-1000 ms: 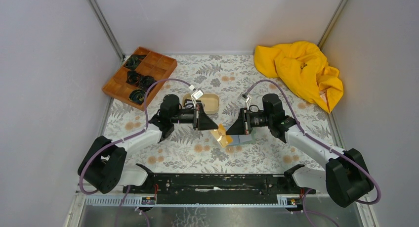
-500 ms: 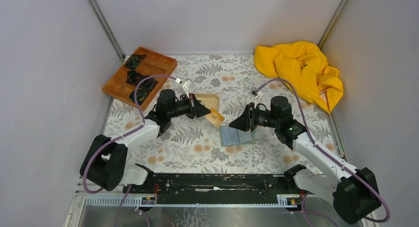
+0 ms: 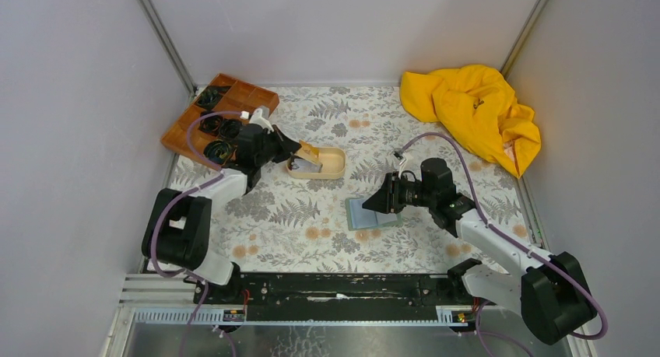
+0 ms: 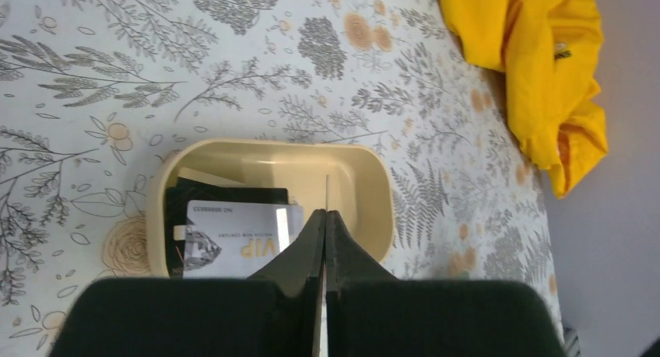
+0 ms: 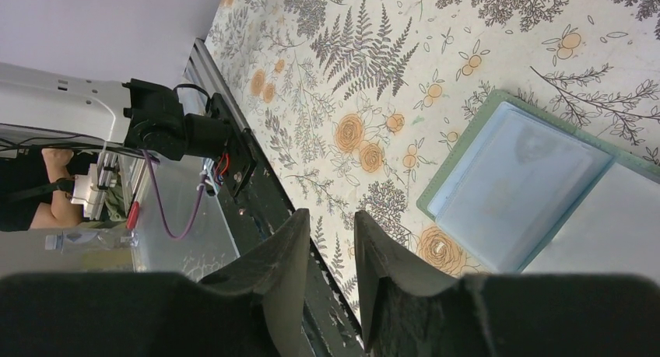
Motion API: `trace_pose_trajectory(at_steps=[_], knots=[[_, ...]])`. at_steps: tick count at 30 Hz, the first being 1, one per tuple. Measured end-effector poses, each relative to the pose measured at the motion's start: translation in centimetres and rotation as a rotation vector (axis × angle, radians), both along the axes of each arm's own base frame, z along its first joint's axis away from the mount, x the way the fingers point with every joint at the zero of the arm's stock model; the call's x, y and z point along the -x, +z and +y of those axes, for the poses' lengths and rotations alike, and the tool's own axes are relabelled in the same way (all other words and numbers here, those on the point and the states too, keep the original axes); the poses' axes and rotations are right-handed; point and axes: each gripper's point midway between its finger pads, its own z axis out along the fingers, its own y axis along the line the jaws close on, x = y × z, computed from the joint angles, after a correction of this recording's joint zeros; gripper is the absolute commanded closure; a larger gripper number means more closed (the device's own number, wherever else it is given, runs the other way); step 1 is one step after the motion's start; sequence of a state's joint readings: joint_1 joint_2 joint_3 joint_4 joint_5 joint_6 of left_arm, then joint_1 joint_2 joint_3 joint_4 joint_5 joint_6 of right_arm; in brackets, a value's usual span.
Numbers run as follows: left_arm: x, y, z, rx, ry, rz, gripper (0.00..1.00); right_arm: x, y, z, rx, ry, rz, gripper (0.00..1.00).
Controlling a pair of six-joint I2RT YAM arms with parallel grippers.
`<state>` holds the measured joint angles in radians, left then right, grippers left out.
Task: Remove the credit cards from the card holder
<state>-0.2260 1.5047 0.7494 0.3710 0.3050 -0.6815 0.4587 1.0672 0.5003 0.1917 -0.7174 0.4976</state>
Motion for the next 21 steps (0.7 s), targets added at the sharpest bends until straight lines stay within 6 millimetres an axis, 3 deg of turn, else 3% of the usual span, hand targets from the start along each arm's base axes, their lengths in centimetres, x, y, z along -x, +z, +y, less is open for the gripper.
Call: trace_pose_trajectory(at_steps=[9, 17, 21], knots=[[-1.2, -3.6, 0.8, -0.051, 0.052, 0.104, 1.0, 0.0, -1.0, 0.0, 0.006, 0.002, 0.015, 0.65], [-1.1, -5.0, 1.8, -0.101, 0.092, 0.141, 0.99, 0.2, -1.1, 0.0, 0.005, 0.006, 0.019, 0.66], [-1.1, -6.0, 2.4, -0.13, 0.11, 0.175, 0.8, 0.2, -1.1, 0.0, 0.006, 0.006, 0.019, 0.66]])
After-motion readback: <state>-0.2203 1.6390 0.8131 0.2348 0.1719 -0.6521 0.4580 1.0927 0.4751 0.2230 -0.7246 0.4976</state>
